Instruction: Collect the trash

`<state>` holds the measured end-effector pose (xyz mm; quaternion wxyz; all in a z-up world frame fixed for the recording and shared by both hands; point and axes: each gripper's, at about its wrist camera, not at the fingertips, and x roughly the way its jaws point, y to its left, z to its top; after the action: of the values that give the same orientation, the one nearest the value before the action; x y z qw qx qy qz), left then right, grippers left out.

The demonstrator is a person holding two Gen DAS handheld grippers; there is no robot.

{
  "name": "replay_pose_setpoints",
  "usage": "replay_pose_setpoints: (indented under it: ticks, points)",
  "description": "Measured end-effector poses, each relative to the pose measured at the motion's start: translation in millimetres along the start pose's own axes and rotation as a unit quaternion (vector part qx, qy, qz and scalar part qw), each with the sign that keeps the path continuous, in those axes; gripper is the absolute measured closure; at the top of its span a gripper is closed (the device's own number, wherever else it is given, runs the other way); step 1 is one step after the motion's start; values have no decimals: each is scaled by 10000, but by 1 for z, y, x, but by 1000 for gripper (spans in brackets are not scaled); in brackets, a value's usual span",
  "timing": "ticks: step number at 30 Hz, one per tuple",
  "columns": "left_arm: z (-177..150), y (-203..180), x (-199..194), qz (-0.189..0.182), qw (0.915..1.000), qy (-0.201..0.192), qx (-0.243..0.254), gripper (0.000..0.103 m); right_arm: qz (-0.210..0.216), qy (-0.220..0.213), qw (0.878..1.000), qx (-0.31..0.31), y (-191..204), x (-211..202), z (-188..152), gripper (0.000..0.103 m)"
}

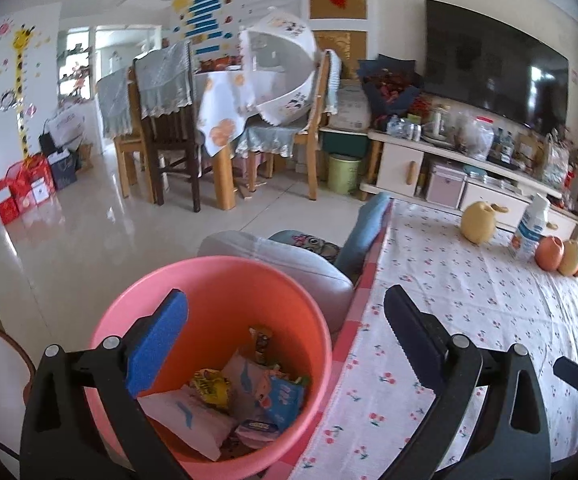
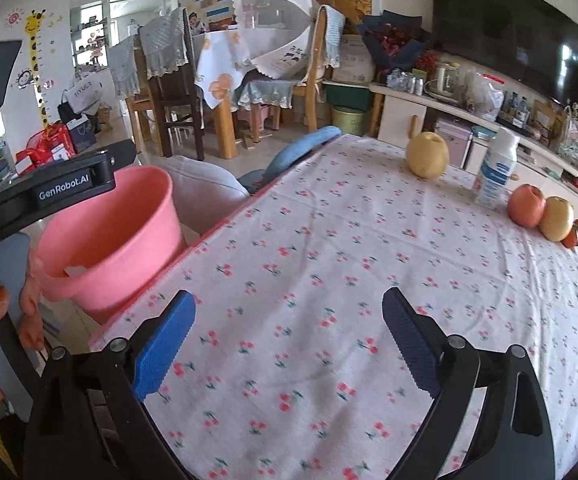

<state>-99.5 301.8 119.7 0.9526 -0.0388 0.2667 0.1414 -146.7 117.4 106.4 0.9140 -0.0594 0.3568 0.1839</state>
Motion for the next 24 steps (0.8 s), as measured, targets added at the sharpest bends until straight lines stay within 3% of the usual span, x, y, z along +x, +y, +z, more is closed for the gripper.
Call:
replay_pose_setpoints:
  ticks: [6, 24]
  points:
    - [-4, -30, -10, -273, 9993, -78, 249, 4, -198, -20, 9998, 72, -20, -16, -15, 9]
    - [-28, -115, -60, -562, 9910, -154, 1203, 4, -846, -109, 9948, 565, -91, -81, -61, 9]
